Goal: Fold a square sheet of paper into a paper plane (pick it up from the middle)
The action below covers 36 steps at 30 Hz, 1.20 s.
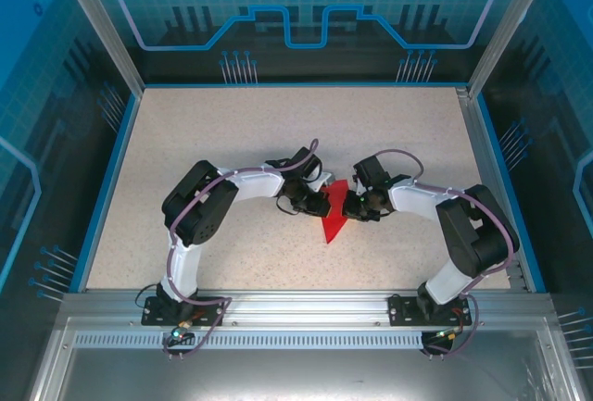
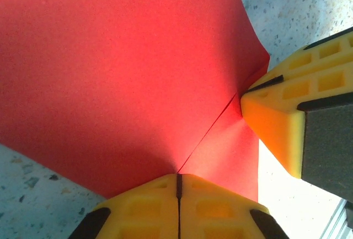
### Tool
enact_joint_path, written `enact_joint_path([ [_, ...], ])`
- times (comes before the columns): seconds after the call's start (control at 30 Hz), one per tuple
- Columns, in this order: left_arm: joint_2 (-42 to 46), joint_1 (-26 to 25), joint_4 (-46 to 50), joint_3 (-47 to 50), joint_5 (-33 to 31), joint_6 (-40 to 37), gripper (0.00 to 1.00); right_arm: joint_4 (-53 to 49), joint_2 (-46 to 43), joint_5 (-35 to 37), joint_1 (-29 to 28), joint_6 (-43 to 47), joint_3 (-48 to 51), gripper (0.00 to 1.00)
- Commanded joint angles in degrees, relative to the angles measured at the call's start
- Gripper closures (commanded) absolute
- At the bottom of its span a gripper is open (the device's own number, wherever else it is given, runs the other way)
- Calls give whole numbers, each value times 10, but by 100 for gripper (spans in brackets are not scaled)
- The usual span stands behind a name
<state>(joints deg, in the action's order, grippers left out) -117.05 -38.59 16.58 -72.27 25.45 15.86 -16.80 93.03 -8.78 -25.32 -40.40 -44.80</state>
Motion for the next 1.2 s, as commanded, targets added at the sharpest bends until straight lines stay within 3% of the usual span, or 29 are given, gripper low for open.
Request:
enact_joint_path([
  [0.0,-10,-13,7,-6,-45,-25,93,-22,41,28,6,10,29,90],
  [0.53,99,-24,22,10,-31,15,84,-2,59,11,8,14,35,92],
  [1.17,65,-59,-51,63,-9,23,89,-3,55,-16,19,23,37,93],
])
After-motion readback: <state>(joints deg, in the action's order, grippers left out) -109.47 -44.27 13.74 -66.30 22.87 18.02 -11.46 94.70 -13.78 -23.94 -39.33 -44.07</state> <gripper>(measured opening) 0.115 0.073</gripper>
